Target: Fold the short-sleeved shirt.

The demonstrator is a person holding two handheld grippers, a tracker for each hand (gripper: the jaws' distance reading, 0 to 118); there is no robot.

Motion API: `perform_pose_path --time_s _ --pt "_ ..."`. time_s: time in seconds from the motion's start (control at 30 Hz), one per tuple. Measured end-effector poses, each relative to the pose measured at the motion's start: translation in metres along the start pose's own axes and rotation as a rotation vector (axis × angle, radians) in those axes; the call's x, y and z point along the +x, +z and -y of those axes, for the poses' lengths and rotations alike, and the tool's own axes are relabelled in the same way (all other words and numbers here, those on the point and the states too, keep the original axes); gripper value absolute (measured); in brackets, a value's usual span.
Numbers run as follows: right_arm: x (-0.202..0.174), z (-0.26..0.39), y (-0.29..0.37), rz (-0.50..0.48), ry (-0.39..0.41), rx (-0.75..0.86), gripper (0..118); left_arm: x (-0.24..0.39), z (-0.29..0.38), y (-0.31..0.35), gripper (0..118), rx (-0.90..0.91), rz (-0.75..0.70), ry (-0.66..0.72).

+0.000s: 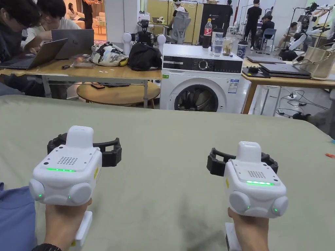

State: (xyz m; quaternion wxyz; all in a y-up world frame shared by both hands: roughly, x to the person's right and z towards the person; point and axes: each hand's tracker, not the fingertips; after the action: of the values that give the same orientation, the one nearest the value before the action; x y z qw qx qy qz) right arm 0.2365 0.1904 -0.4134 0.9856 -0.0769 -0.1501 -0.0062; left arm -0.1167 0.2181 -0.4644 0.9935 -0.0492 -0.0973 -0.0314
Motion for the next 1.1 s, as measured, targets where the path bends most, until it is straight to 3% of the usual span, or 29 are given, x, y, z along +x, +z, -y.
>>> perform_pose_path --time_s 0.33,0.63,0.87,1.0,1.07,1.1 --pt "-0.013 -0.002 0.009 -0.017 0.079 0.018 118 0.001 -0.003 0.01 118 0.019 -0.013 0.019" --pt "-0.006 -0.009 0.007 -0.015 0.004 0.014 118 0.001 -0.002 0.002 118 -0.014 -0.004 -0.028" --pt "-0.009 -0.014 0.013 -0.018 0.006 0.024 118 0.005 -0.009 0.008 118 0.002 0.005 -0.005" --pt "-0.012 -0.019 0.019 -0.012 0.015 0.046 83 0.002 -0.007 0.003 111 0.004 -0.011 -0.004" --pt "-0.012 -0.022 0.021 -0.012 0.009 0.045 70 0.0 -0.007 0.004 98 0.011 0.0 0.004" --pt "-0.012 -0.022 0.022 -0.012 0.005 0.048 51 0.0 -0.008 0.005 86 0.01 0.001 0.006"
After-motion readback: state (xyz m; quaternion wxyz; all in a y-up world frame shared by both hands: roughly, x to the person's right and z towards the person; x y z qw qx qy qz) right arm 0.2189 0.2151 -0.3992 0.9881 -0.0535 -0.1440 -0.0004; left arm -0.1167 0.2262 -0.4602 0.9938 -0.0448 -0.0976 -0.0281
